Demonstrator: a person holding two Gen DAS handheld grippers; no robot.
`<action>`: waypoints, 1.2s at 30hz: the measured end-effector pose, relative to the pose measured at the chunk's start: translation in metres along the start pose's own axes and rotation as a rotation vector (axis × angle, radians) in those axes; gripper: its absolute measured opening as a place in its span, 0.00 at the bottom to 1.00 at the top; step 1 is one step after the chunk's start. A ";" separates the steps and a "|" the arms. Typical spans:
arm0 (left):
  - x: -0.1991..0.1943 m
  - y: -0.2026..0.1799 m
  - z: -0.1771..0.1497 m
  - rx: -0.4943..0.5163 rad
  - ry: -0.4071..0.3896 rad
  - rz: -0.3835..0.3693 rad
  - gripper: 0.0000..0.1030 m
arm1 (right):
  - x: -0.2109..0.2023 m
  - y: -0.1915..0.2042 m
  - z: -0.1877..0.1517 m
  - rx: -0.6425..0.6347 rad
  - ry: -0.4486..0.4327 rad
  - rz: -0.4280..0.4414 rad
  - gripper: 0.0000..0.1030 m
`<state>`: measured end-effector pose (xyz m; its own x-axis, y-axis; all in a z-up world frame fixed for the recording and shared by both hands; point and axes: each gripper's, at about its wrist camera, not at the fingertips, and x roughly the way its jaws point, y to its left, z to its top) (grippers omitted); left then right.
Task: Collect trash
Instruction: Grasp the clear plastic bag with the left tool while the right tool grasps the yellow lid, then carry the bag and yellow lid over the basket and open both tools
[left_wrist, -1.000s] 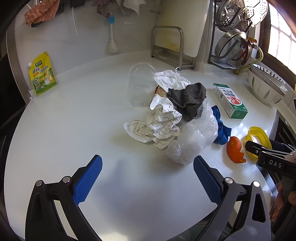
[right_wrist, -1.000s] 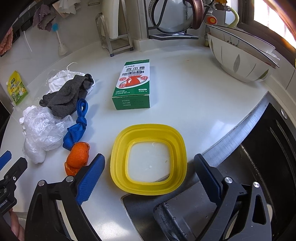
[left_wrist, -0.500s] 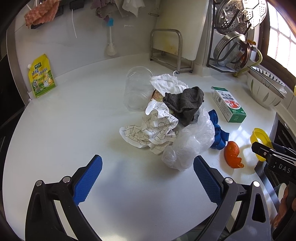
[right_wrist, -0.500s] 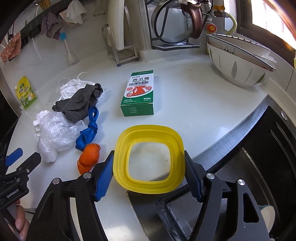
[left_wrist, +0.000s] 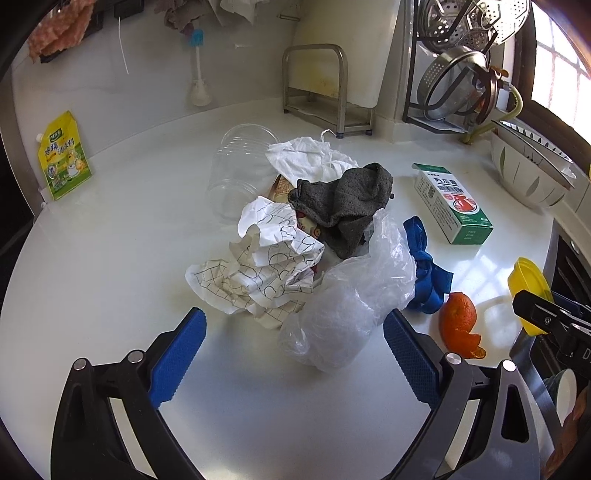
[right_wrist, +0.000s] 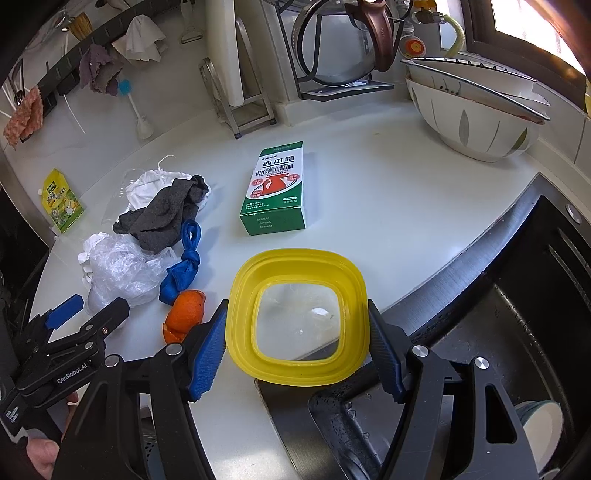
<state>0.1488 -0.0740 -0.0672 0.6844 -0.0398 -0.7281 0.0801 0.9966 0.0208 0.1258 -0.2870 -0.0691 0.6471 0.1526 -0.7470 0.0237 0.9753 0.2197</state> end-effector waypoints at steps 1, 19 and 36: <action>-0.001 -0.001 -0.001 0.000 -0.008 -0.004 0.73 | 0.000 0.000 0.000 0.000 -0.002 0.001 0.65; -0.062 0.030 -0.013 -0.004 -0.091 -0.026 0.31 | -0.029 0.016 -0.010 -0.050 -0.071 -0.011 0.65; -0.132 0.059 -0.120 0.086 -0.048 -0.044 0.31 | -0.132 0.076 -0.153 -0.049 -0.129 0.011 0.65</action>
<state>-0.0243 -0.0008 -0.0521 0.7126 -0.0889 -0.6959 0.1713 0.9840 0.0496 -0.0744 -0.2088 -0.0502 0.7400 0.1447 -0.6569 -0.0192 0.9807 0.1943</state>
